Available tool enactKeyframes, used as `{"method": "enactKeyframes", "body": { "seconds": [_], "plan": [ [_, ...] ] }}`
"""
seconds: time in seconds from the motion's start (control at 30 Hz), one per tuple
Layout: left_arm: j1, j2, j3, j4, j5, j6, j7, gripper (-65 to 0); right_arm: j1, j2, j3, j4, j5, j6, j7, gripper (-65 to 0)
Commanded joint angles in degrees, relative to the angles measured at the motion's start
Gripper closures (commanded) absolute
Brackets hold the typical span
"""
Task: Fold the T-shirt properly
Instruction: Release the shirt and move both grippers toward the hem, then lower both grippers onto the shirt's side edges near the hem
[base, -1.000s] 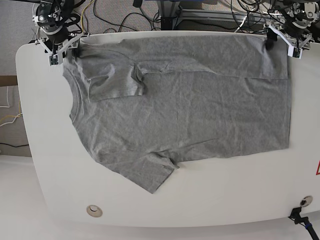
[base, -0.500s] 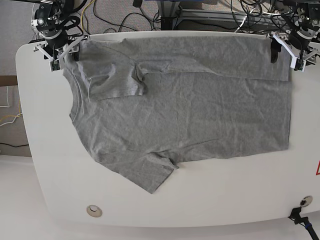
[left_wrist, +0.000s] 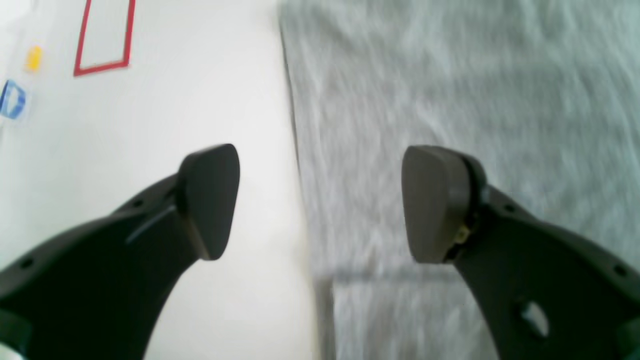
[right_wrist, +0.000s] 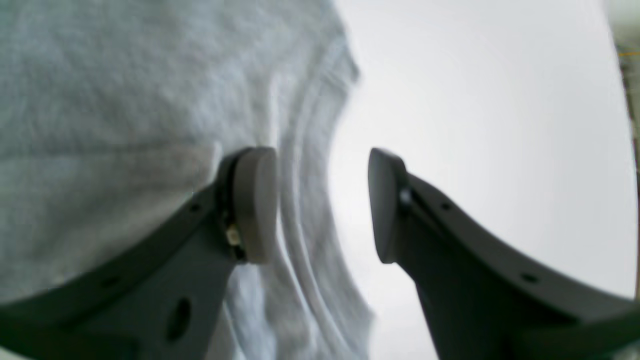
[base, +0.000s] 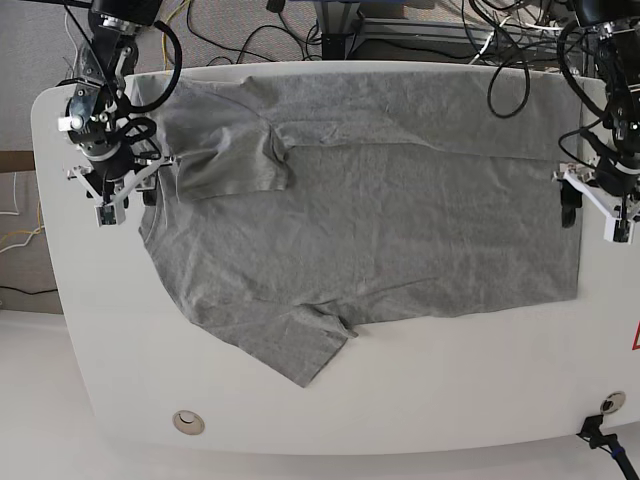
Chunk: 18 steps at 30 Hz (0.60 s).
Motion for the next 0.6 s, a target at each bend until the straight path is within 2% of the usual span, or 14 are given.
{"method": "enactKeyframes", "body": {
  "seconds": [0.0, 0.2, 0.3, 0.4, 0.47, 0.57],
  "plan": [
    [-4.55, -0.92, 1.08, -3.35, -0.18, 0.5, -0.7, -48.0, 4.2, 1.86, -2.29, -2.33, -0.16, 0.04, 1.06, -28.4],
    [-17.56, -1.27, 5.92, -19.44, -0.18, 0.5, -1.49, -48.0, 16.86, 2.03, -3.7, -14.37, -0.16, 0.04, 1.41, -28.3],
    [-22.04, -1.36, 8.56, -27.35, -0.09, 0.5, -6.42, -48.0, 23.28, 2.03, -3.7, -20.96, -0.16, 0.04, 1.67, -28.3],
    [-25.47, -1.36, 11.81, -34.12, -0.09, 0.5, -9.58, -48.0, 28.55, 2.38, -5.9, -28.35, -0.16, -0.05, 5.1, -28.3],
    [-27.58, -1.89, 13.74, -38.6, -0.09, 0.5, -11.6, -48.0, 31.28, 4.05, -9.15, -33.71, -0.16, -0.4, 7.65, -28.3],
    [-30.22, -2.5, 15.85, -45.19, -0.09, 0.5, -15.56, -48.0, 34.88, 4.23, -11.79, -41.1, -0.16, -0.57, 13.28, -28.3]
  ]
}}
